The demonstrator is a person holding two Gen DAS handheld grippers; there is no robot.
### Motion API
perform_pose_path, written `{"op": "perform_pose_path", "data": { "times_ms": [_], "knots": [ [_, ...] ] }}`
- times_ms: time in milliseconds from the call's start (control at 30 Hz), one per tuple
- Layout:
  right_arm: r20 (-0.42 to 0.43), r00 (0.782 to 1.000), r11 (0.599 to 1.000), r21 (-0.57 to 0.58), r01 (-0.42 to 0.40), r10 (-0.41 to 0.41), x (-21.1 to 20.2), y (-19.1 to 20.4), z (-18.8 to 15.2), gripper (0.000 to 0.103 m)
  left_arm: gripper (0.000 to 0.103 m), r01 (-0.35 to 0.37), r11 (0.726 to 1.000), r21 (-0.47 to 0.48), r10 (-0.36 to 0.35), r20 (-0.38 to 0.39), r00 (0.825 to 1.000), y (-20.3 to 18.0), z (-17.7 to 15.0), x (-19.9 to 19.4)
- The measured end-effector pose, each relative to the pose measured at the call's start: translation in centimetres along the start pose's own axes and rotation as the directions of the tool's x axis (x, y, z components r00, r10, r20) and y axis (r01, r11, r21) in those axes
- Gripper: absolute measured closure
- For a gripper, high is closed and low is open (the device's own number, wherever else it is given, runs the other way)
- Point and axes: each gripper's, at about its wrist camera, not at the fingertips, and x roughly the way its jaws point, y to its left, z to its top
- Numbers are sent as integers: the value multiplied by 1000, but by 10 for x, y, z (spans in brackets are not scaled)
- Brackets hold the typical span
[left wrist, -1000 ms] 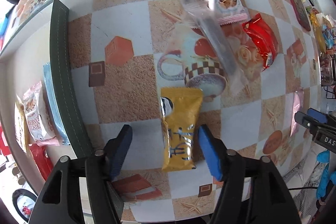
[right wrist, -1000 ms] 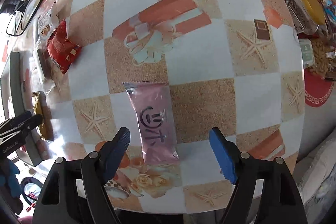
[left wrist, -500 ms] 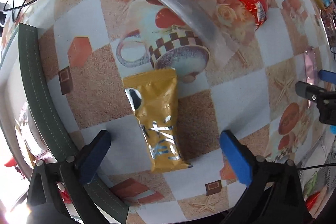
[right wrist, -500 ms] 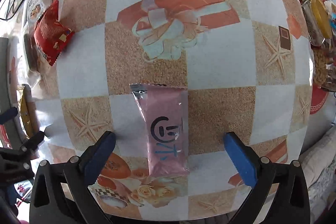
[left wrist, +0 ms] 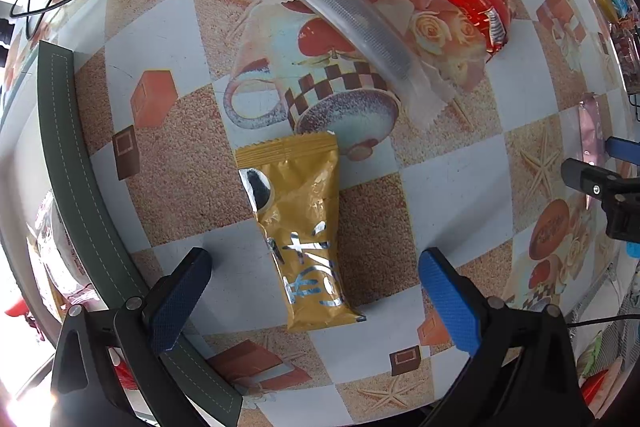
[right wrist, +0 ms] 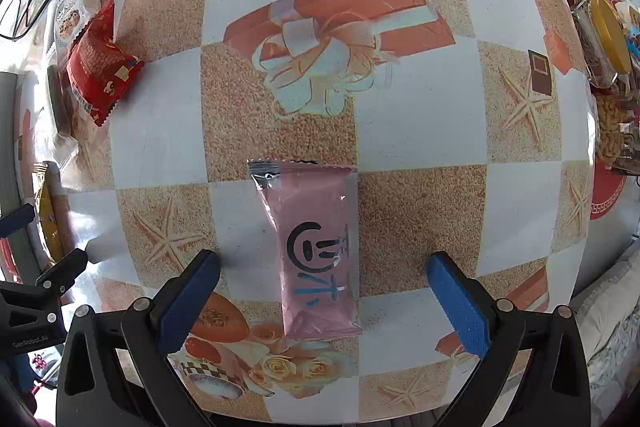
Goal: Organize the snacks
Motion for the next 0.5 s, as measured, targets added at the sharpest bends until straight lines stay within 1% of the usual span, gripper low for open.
{"op": "perform_pose_path", "data": {
  "times_ms": [500],
  "knots": [
    [3, 1000, 1000, 0, 0, 0, 0, 0, 0, 0, 0, 1, 1000, 3, -1, 2, 1000, 1, -1, 0]
  ]
}}
